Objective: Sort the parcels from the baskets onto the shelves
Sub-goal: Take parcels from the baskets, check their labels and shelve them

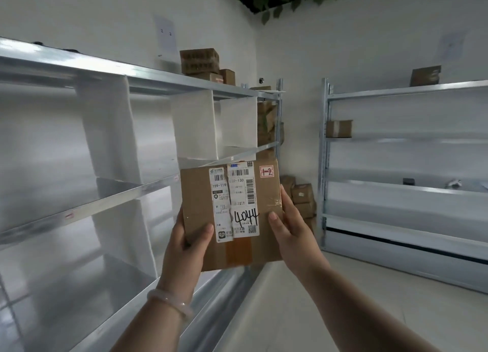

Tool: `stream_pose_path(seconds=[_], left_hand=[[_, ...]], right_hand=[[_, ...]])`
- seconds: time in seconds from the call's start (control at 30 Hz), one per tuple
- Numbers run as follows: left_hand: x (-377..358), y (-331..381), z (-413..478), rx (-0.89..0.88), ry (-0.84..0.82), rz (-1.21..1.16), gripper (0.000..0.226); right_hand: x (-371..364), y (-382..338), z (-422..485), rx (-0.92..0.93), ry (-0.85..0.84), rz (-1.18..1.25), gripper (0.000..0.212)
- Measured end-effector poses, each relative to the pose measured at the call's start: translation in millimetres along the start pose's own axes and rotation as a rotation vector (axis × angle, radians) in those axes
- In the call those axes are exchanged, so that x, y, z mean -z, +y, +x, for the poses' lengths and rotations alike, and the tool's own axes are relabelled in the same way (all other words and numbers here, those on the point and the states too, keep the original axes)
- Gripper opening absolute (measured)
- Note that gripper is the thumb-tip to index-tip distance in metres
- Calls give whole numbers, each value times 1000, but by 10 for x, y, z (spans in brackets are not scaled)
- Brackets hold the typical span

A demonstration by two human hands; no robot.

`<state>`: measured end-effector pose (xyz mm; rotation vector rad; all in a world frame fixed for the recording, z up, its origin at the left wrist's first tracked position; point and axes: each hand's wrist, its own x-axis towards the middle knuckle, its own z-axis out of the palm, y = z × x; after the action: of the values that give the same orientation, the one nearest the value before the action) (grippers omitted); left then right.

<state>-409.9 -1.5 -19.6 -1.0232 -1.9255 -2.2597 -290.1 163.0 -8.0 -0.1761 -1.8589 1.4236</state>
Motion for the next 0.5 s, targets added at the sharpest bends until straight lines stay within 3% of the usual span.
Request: stream_pose_path(seconds=[0.5], left_hand=[[-82, -744, 2123, 16, 34, 63, 55]], right_hand=[[-414, 865, 2078, -1, -54, 58, 57]])
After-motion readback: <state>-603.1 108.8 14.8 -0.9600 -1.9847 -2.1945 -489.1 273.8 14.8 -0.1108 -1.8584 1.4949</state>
